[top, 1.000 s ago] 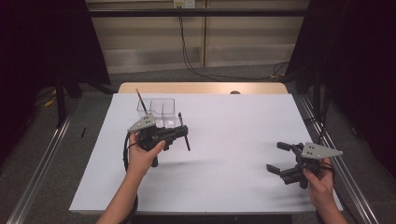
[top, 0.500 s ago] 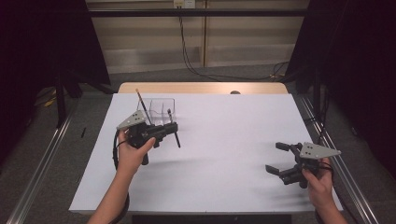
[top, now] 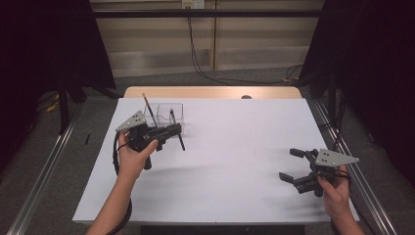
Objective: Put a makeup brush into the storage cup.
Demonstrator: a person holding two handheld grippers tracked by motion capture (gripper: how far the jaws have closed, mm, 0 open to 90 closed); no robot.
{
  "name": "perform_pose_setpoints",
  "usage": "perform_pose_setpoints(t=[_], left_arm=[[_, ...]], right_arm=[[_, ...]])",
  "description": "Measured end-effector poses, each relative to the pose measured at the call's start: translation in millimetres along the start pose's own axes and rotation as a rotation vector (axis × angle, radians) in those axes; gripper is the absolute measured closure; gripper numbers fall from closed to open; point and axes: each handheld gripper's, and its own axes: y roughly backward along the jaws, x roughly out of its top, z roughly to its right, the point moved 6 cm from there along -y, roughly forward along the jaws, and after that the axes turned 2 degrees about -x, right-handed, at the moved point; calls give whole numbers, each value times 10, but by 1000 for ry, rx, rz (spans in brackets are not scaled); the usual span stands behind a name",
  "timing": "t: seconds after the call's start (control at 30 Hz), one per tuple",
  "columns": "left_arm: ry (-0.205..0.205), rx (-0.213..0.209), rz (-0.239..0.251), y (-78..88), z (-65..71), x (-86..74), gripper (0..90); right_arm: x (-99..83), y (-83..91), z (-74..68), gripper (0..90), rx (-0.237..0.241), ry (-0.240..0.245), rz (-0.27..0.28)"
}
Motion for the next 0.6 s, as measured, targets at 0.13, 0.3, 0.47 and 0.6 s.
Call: perform_pose_setpoints(t=[0.13, 0.3, 0.47, 0.6], left_arm=[[-7, 14, -5, 31, -31, 32, 841], [-8, 36, 6, 83, -71, 91, 841], [-7, 47, 13, 138, -100, 144, 841], [-11, 63, 9, 178, -129, 177, 840]], right_arm=[[-16, -7, 0, 24, 4, -2, -5], [-8, 23, 15, 23, -2, -6, 5], [-15, 33, 27, 23, -12, -7, -5], [0, 26, 21, 22, -8, -6, 2]])
